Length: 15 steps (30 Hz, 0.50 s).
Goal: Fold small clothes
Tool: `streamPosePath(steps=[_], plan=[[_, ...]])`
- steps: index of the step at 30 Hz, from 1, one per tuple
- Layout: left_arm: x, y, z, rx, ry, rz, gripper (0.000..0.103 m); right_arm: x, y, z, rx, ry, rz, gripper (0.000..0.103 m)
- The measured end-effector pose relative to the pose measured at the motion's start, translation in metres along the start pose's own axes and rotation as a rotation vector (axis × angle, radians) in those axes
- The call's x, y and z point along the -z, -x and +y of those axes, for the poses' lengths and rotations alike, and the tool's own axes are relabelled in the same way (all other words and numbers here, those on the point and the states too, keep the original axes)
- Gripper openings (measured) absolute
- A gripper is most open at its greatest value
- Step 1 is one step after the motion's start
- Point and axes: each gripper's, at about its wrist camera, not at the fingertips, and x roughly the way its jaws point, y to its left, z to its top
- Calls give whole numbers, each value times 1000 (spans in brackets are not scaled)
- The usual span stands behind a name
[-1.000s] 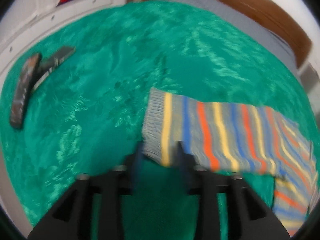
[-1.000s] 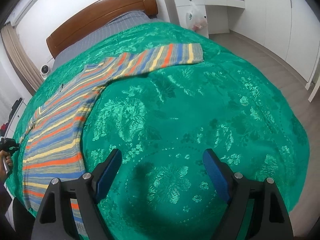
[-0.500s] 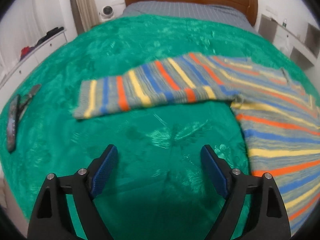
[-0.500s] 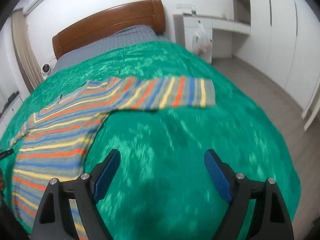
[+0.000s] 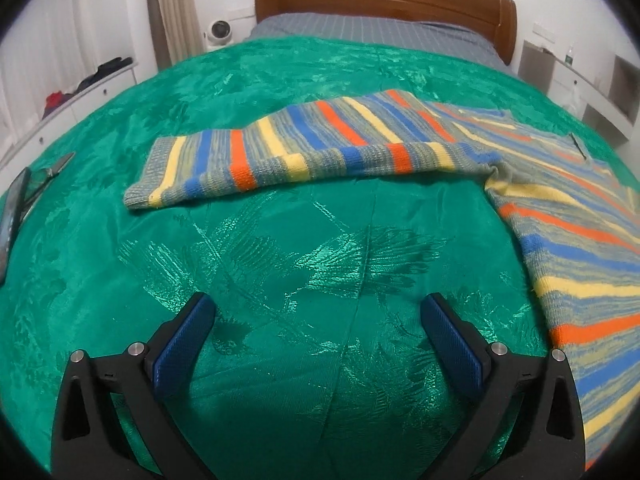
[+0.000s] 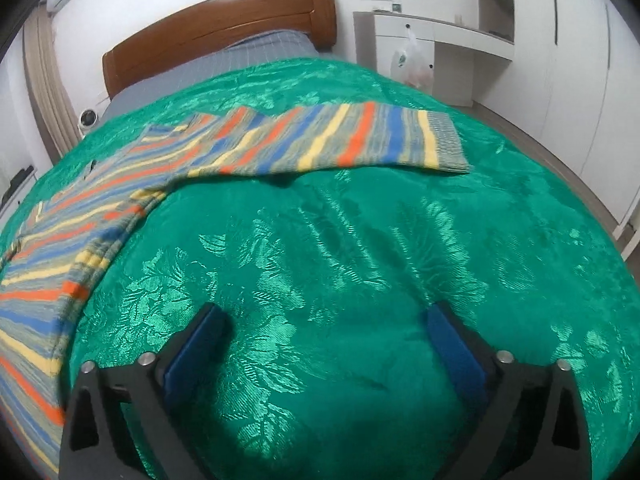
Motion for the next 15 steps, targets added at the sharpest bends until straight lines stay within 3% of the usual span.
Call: streamPosePath(steps=[15], plan=[[3, 0, -1, -8, -1, -15, 102, 6, 1, -1, -9, -2, -33, 103]])
